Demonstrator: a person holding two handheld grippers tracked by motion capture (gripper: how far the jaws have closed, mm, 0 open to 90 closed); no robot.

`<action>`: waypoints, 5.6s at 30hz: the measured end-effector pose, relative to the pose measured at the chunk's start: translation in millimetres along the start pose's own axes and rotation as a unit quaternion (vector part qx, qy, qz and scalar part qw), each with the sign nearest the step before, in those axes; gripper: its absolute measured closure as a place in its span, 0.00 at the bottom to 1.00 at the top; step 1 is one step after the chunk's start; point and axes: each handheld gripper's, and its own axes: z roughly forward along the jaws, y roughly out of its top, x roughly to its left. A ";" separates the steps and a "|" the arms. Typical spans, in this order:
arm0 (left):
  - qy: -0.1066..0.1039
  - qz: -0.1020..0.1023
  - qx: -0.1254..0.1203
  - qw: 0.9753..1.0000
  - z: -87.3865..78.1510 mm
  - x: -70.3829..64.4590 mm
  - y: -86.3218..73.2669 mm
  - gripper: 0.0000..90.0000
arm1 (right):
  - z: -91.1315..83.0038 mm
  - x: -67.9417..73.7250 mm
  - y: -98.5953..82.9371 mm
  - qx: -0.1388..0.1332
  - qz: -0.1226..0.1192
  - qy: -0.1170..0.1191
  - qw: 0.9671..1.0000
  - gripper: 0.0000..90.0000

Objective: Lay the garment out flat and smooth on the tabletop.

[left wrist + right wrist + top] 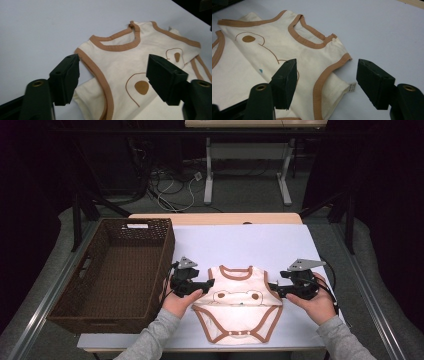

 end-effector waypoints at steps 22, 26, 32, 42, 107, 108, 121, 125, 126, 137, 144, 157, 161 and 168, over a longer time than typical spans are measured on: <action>-0.039 -0.003 -0.006 0.999 25.6 8.2 51.2 0.10 | 21.2 -17.5 51.1 0.021 -0.002 0.005 1.000 0.15; -0.031 0.005 -0.004 0.999 31.5 9.8 54.7 0.06 | 28.5 -21.1 57.2 0.027 0.004 0.001 1.000 0.15; -0.033 -0.002 0.010 0.999 41.9 12.7 58.8 0.05 | 41.0 -22.8 63.9 0.045 -0.017 -0.012 0.999 0.17; -0.021 0.004 0.012 1.000 53.2 18.4 64.1 0.09 | 62.3 -28.9 64.8 0.047 -0.035 -0.019 0.998 0.25; 0.022 0.046 0.156 0.986 97.7 48.9 44.1 0.97 | 105.3 -43.2 48.3 0.096 -0.017 -0.021 0.995 0.64; 0.022 0.048 0.155 0.987 97.2 49.6 44.3 0.97 | 105.6 -43.8 47.4 0.105 -0.019 -0.023 0.994 0.65; 0.025 0.050 0.152 0.987 94.8 48.4 45.4 0.97 | 110.4 -47.6 31.2 0.118 -0.008 -0.006 0.993 0.67; 0.026 0.049 0.151 0.987 94.3 48.6 45.5 0.97 | 109.8 -44.8 31.9 0.138 0.006 0.004 0.990 0.67; 0.026 0.049 0.152 0.987 94.3 48.6 45.4 0.97 | 110.9 -44.7 31.1 0.133 0.004 0.004 0.991 0.67; 0.023 0.045 0.155 0.987 94.9 48.0 43.4 0.98 | 112.9 -39.5 31.6 0.157 0.004 0.028 0.987 0.83; 0.023 0.048 0.147 0.988 91.8 48.9 45.2 0.98 | 115.0 -31.6 32.8 0.143 -0.010 0.017 0.990 0.89; 0.026 0.041 0.115 0.992 79.6 50.0 52.0 0.98 | 96.6 -31.4 45.1 0.106 -0.043 -0.007 0.993 0.89; 0.028 0.038 0.099 0.994 70.8 48.3 59.2 0.98 | 86.3 -32.5 50.3 0.082 -0.047 -0.016 0.995 0.89; 0.033 0.042 0.068 0.996 53.5 42.7 76.0 0.98 | 66.4 -35.7 68.6 0.064 -0.056 -0.026 0.996 0.89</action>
